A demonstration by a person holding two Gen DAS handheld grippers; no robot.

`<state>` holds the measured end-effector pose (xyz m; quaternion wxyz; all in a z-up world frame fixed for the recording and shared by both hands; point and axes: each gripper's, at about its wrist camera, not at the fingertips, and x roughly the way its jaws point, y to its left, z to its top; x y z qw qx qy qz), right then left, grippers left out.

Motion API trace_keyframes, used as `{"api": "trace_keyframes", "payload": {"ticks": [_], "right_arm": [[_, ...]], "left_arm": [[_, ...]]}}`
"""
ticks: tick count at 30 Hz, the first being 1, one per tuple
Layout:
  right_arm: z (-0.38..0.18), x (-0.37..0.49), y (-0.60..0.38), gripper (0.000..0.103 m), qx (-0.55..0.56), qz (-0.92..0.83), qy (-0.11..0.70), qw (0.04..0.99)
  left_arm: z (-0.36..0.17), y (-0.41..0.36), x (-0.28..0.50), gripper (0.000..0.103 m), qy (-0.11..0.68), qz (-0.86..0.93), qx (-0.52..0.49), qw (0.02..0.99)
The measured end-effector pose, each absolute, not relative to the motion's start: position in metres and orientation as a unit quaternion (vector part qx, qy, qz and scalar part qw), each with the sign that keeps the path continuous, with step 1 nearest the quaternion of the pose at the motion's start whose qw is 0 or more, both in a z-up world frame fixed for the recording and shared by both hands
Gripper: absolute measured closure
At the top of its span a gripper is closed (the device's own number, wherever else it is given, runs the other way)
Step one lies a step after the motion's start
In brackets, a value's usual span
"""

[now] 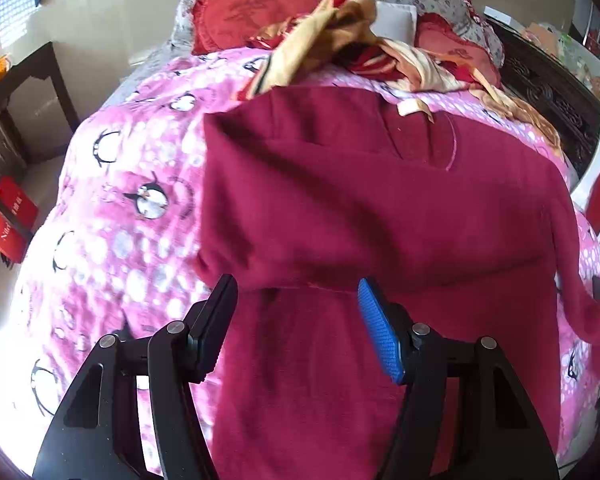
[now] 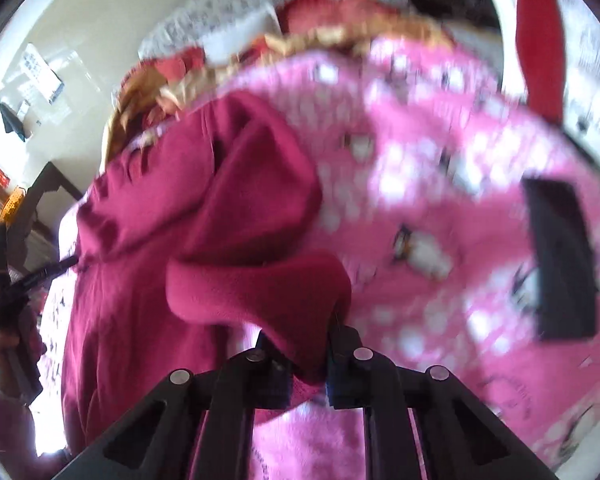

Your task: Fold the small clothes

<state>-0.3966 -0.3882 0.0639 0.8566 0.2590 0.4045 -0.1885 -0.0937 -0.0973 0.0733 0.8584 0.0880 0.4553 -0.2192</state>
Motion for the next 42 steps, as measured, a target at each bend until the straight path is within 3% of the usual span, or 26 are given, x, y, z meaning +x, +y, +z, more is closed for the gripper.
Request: {"api": "trace_keyframes", "payload": {"ticks": [7, 11, 16, 24, 29, 32, 34, 36, 42], "right_arm": [[0.189, -0.365, -0.372, 0.092, 0.182, -0.162, 0.285, 0.927], [0.216, -0.308, -0.332, 0.093, 0.112, -0.105, 0.269, 0.951], [0.186, -0.214, -0.269, 0.092, 0.036, -0.006, 0.325, 0.945], [0.060, -0.099, -0.180, 0.092, -0.039, 0.061, 0.471, 0.879], [0.052, -0.100, -0.147, 0.092, -0.124, 0.021, 0.467, 0.875], [0.071, -0.115, -0.155, 0.091, -0.112, 0.034, 0.440, 0.891], [0.090, -0.128, -0.168, 0.082, -0.076, 0.037, 0.414, 0.906], [0.104, -0.139, -0.175, 0.047, -0.057, 0.032, 0.381, 0.922], [0.107, -0.150, -0.130, 0.046, -0.135, 0.046, 0.359, 0.922]], "left_arm": [[0.084, -0.069, -0.078, 0.040, 0.455, -0.206, 0.032, 0.866], [0.087, -0.053, -0.073, 0.040, 0.452, -0.195, 0.024, 0.870], [0.086, -0.029, -0.064, 0.040, 0.452, -0.172, 0.020, 0.875], [0.078, -0.001, -0.045, 0.040, 0.462, -0.144, 0.004, 0.875], [0.075, 0.003, -0.037, 0.040, 0.468, -0.138, -0.001, 0.873], [0.074, -0.002, -0.036, 0.040, 0.468, -0.143, -0.009, 0.872], [0.073, -0.007, -0.037, 0.040, 0.470, -0.147, -0.012, 0.870], [0.070, -0.013, -0.036, 0.040, 0.476, -0.151, -0.015, 0.866], [0.071, -0.017, -0.041, 0.040, 0.475, -0.153, -0.002, 0.867]]}}
